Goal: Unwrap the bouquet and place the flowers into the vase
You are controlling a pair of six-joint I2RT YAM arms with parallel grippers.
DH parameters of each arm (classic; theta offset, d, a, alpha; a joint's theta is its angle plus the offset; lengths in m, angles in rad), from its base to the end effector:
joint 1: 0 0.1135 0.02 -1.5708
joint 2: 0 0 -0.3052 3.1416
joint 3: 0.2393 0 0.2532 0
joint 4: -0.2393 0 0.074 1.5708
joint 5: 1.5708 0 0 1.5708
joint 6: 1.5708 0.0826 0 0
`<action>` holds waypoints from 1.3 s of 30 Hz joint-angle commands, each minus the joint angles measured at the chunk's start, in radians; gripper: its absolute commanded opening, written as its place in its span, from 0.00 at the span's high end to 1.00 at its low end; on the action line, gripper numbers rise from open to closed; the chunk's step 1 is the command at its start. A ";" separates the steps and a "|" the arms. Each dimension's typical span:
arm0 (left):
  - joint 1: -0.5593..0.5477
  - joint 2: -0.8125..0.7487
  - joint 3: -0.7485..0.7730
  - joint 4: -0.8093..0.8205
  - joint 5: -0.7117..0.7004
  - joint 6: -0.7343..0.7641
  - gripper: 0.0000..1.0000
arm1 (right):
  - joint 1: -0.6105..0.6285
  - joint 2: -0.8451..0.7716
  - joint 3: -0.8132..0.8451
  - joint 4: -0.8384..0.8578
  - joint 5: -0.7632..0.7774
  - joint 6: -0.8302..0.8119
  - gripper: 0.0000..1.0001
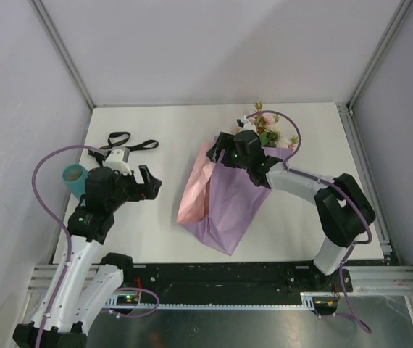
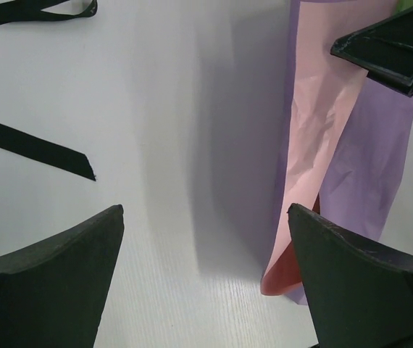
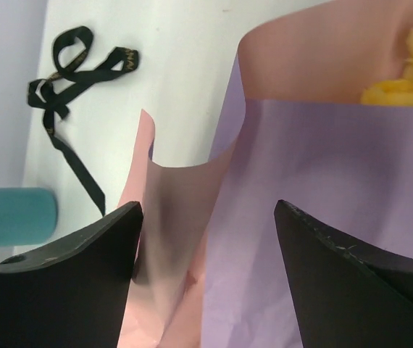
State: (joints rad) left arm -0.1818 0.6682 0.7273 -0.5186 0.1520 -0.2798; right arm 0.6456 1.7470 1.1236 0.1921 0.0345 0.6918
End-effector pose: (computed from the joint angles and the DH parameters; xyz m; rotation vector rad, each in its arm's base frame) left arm 0.1570 -0.0416 0.3080 -0.0036 2.0534 -0.4434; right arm 0.3615 0.2688 0.2536 0.0717 2.0974 0.8050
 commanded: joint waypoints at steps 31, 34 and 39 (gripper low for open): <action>-0.056 0.062 0.019 0.024 0.054 -0.005 0.00 | 0.269 -0.221 0.044 -0.354 0.366 -0.214 0.16; -0.056 0.047 0.016 0.025 0.033 -0.008 0.00 | 0.316 -0.167 0.053 -0.372 0.483 -0.223 0.17; -0.056 0.035 0.015 0.024 0.012 -0.011 0.01 | 0.383 -0.029 0.133 -0.441 0.659 -0.230 0.15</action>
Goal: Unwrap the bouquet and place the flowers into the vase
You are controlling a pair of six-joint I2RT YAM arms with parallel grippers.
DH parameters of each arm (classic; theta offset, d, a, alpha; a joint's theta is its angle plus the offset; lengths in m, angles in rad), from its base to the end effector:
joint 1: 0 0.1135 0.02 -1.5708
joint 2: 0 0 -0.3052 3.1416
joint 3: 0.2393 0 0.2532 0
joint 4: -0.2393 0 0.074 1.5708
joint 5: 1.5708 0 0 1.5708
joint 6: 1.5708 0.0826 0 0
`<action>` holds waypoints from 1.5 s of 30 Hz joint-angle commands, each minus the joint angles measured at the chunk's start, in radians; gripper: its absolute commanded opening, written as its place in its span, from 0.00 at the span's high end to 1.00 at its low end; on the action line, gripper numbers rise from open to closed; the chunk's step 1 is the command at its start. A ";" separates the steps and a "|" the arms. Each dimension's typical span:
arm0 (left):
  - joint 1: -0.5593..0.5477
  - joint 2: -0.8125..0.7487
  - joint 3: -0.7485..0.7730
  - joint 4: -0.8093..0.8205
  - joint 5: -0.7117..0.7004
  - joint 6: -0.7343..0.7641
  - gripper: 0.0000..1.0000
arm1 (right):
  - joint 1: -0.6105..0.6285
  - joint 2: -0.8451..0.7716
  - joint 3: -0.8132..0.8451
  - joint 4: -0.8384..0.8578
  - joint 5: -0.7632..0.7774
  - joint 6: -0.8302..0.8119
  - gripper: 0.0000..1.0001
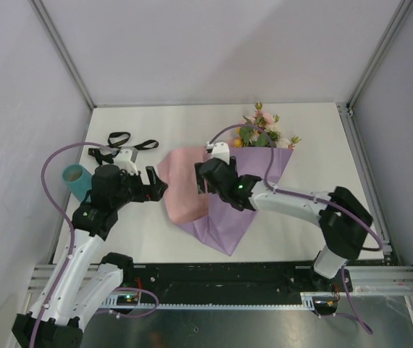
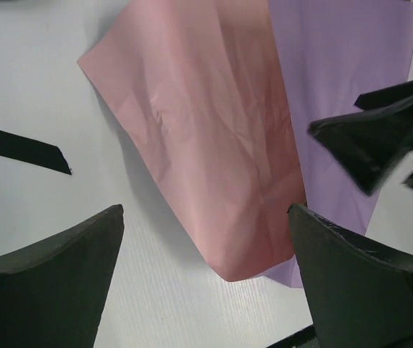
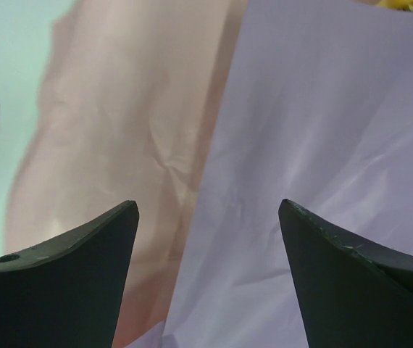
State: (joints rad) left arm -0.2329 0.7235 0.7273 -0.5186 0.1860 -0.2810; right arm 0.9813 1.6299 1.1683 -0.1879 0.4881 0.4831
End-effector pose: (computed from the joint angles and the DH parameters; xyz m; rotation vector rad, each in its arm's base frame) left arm 0.1639 -0.0546 0.3001 0.0641 2.1147 -0.5037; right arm 0.2557 0.3126 0.2735 -0.2706 2.1335 0.3128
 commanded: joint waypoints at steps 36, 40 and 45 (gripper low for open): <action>-0.019 -0.059 0.017 0.022 -0.014 -0.011 0.00 | 0.004 0.365 0.459 -0.899 0.609 0.459 0.01; -0.022 -0.061 0.016 0.022 -0.011 -0.013 0.00 | -0.003 0.303 0.417 -1.064 0.624 0.607 0.01; -0.030 -0.065 0.018 0.022 -0.009 -0.013 0.00 | -0.029 0.226 0.350 -1.343 0.639 0.847 0.01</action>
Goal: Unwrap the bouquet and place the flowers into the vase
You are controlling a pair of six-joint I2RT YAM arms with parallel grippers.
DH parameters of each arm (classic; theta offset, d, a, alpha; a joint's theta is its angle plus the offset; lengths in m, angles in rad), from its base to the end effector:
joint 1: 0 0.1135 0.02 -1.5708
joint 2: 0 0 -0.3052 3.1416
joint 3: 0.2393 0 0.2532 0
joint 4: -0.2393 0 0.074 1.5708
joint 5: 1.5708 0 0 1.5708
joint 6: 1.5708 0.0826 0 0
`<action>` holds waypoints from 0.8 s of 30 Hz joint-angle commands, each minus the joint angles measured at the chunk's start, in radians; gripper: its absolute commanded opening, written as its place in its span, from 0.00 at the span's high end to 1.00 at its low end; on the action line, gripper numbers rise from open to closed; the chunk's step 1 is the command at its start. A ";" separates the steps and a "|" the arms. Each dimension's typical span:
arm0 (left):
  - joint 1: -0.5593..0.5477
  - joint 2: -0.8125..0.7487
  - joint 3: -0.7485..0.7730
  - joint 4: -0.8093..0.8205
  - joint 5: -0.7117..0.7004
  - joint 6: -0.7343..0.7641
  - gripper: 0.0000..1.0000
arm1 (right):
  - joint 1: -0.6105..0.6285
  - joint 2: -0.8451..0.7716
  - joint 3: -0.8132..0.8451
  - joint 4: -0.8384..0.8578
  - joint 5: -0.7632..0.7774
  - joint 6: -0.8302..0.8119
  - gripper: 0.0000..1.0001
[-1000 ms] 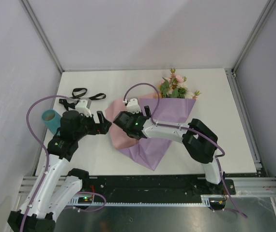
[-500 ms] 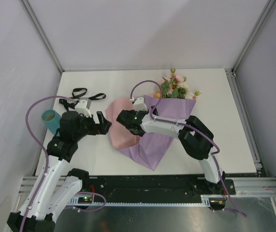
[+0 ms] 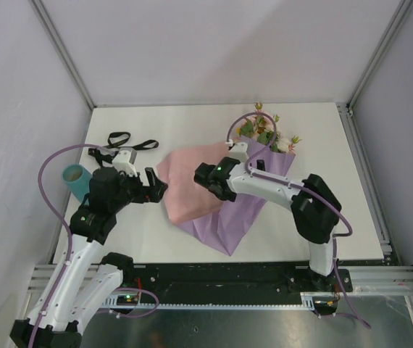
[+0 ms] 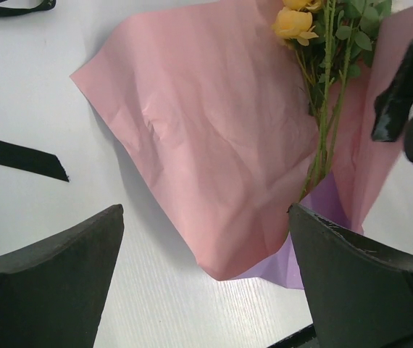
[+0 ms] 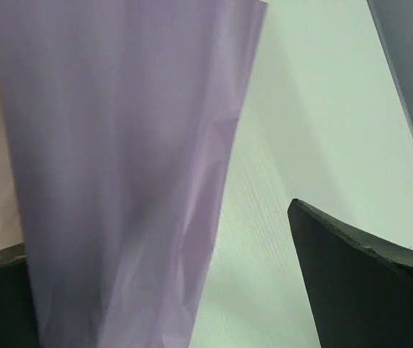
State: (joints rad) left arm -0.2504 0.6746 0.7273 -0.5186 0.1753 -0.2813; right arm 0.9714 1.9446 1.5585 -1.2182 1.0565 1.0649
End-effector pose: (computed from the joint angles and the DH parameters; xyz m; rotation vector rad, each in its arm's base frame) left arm 0.1543 -0.0543 0.3072 0.0799 2.0659 -0.5094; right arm 0.2727 0.2716 0.2460 0.0800 2.1618 -0.6935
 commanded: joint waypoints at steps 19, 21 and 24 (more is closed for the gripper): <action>-0.056 0.085 0.016 0.081 0.225 -0.148 0.07 | -0.307 -0.727 -0.532 -0.011 -0.309 0.201 0.01; -0.111 0.117 -0.004 0.134 0.229 -0.191 0.11 | -0.318 -0.781 -0.531 -0.007 -0.304 0.210 0.01; -0.200 0.151 -0.028 0.196 0.185 -0.244 0.13 | -0.322 -0.889 -0.511 0.017 -0.292 0.201 0.01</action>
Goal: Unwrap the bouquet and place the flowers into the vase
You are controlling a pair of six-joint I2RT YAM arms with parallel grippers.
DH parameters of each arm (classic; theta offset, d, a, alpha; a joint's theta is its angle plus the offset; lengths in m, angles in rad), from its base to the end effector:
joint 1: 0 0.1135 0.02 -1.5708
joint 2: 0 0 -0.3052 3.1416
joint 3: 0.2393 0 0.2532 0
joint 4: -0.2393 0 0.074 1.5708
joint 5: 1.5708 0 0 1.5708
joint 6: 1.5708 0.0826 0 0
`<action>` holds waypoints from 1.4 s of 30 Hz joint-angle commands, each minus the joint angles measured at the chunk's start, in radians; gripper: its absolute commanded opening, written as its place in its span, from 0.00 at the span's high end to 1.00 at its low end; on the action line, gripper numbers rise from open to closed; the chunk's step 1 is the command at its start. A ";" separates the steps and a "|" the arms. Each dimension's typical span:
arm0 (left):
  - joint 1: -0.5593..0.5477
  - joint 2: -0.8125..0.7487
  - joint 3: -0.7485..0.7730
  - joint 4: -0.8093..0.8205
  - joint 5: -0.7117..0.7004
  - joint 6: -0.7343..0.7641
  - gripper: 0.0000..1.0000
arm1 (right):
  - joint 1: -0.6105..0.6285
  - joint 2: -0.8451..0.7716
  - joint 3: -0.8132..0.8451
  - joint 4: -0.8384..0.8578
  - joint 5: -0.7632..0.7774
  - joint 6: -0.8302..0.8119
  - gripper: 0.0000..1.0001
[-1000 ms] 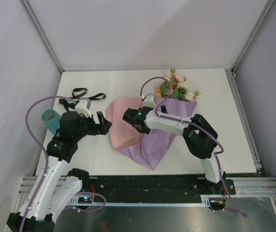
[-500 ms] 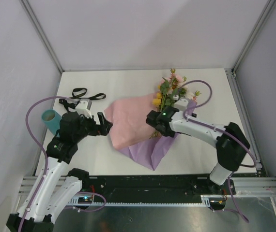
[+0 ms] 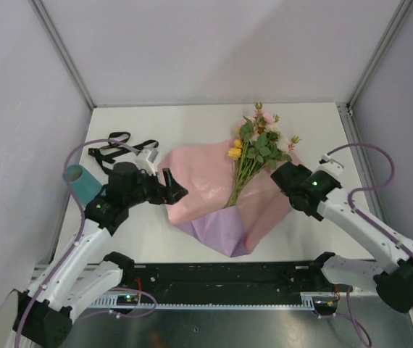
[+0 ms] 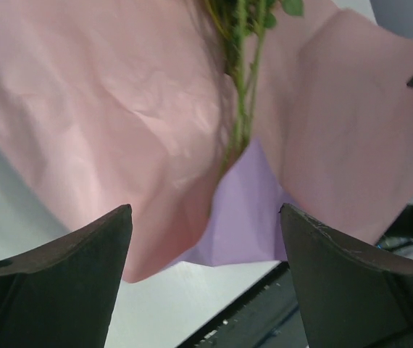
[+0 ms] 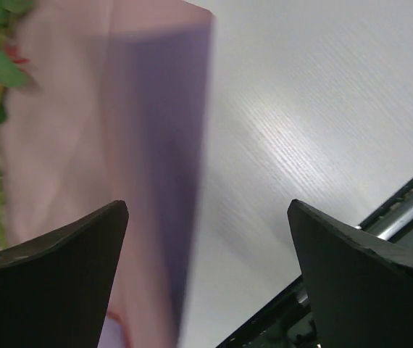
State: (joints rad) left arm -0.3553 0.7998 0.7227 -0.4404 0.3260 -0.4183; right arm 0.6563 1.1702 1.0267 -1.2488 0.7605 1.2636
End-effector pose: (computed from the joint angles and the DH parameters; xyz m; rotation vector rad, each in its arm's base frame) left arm 0.1685 -0.0907 0.2980 0.1379 2.1570 -0.7996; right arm 0.1748 0.0628 0.2870 0.7980 2.2601 -0.3736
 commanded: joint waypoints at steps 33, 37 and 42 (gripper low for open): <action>-0.119 -0.032 0.148 -0.113 -0.501 0.200 0.00 | -0.075 0.074 -0.235 1.141 -1.235 -0.857 0.01; -0.119 -0.032 0.118 -0.114 -0.480 0.198 0.00 | -0.075 0.152 -0.238 1.162 -1.346 -0.891 0.01; -0.119 -0.019 0.116 -0.117 -0.458 0.201 0.00 | -0.007 0.211 -0.238 1.174 -1.486 -0.929 0.01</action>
State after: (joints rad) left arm -0.4789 0.7792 0.8406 -0.5549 -0.1146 -0.2523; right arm 0.5976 1.3556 0.7860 -0.1364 -0.5507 0.3882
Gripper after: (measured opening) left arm 0.995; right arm 0.992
